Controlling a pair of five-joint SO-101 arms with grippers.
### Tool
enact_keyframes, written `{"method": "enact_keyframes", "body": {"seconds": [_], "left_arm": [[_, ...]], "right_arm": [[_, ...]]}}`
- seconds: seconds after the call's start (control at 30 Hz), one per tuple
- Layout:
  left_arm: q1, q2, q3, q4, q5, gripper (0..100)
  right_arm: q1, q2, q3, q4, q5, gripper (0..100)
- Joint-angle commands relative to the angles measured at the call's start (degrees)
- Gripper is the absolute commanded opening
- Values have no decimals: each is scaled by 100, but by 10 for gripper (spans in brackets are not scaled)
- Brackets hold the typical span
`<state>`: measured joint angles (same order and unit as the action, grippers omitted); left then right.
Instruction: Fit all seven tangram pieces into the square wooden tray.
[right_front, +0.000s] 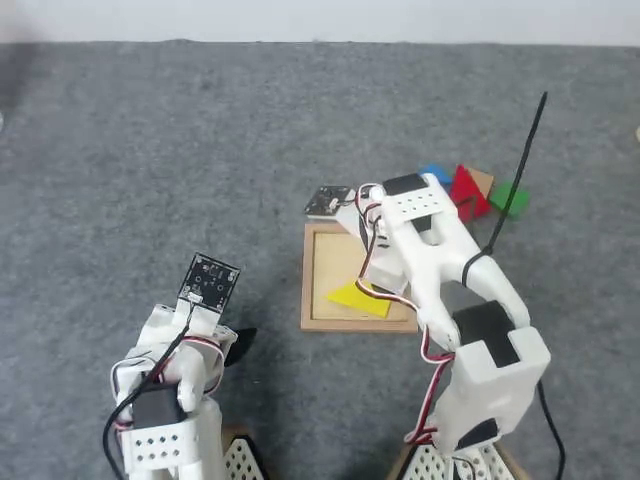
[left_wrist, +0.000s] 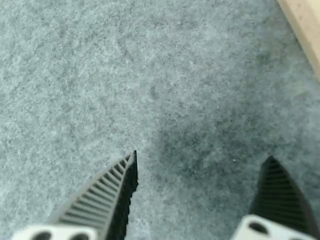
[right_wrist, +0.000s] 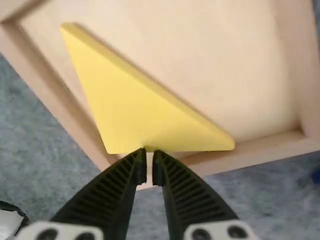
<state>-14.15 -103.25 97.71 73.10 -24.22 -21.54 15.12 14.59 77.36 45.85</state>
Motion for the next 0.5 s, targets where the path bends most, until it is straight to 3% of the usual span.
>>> {"method": "enact_keyframes", "body": {"seconds": [0.0,0.13,0.3,0.47], "left_arm": [[0,-70,-127,35,-53,368],[0,-70,-127,35,-53,368],[0,-70,-127,35,-53,368],[0,-70,-127,35,-53,368]], "right_arm": [[-198,-40,114,66,-70,43],[-488,-66,176,-119,-589,42],[-664,-40,167,-796,-2242,41],[-655,-40,167,-1376,-3349,41]]}}
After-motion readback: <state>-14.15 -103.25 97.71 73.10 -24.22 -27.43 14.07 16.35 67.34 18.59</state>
